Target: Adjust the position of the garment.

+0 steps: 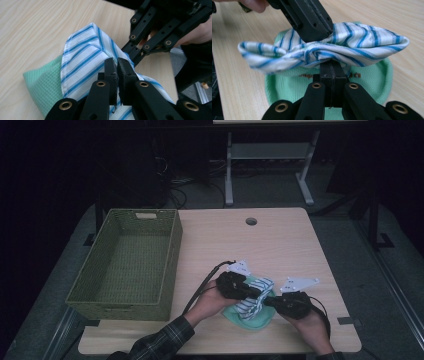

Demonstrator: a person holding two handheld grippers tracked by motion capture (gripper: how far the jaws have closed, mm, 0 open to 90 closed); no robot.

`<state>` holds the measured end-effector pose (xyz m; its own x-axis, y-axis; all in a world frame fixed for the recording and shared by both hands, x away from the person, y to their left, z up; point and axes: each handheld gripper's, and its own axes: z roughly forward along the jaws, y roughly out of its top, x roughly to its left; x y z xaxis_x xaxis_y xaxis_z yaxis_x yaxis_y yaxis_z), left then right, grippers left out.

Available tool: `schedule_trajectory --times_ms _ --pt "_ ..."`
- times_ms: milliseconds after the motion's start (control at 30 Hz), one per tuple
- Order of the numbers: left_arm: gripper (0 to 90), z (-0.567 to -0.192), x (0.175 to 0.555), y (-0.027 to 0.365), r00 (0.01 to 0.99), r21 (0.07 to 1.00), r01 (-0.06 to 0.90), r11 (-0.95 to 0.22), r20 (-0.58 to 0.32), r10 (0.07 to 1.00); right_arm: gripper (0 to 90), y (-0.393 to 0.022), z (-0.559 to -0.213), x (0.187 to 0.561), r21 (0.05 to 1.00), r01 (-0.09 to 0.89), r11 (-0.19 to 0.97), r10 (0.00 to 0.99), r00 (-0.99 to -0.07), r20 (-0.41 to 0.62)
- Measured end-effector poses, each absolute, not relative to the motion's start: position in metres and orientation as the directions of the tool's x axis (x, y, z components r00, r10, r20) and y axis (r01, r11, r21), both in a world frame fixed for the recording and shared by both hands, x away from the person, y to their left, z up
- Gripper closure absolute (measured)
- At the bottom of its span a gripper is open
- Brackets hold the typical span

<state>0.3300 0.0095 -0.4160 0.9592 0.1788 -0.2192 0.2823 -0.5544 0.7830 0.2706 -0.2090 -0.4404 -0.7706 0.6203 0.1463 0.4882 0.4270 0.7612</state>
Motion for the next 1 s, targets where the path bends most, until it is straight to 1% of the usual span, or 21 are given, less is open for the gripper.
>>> schedule_trajectory --times_ms 200,267,467,667,867,1000 --pt "85.9 -0.431 0.33 -0.002 0.955 0.759 0.296 -0.58 -0.238 0.176 89.7 -0.217 -0.449 0.273 0.719 0.531 0.448 0.64 -0.753 0.157" --pt "85.9 -0.437 0.329 -0.004 0.958 0.747 0.286 -0.601 -0.231 0.169 89.7 -0.22 -0.451 0.274 0.703 0.543 0.459 0.654 -0.742 0.146" --pt "85.6 -0.434 0.326 -0.002 0.955 0.756 0.295 -0.585 -0.241 0.172 89.7 -0.238 -0.45 0.28 0.699 0.574 0.428 0.702 -0.697 0.143" --pt "85.7 -0.422 0.329 0.013 0.955 0.769 0.294 -0.568 -0.22 0.197 89.7 -0.25 -0.447 0.284 0.703 0.58 0.411 0.729 -0.673 0.129" --pt "85.9 -0.415 0.331 0.038 0.946 0.761 0.31 -0.569 -0.188 0.265 89.7 -0.252 -0.436 0.287 0.725 0.558 0.403 0.733 -0.672 0.109" --pt "85.9 -0.418 0.331 0.054 0.933 0.745 0.338 -0.574 -0.185 0.31 89.7 -0.244 -0.427 0.295 0.743 0.537 0.4 0.712 -0.692 0.117"
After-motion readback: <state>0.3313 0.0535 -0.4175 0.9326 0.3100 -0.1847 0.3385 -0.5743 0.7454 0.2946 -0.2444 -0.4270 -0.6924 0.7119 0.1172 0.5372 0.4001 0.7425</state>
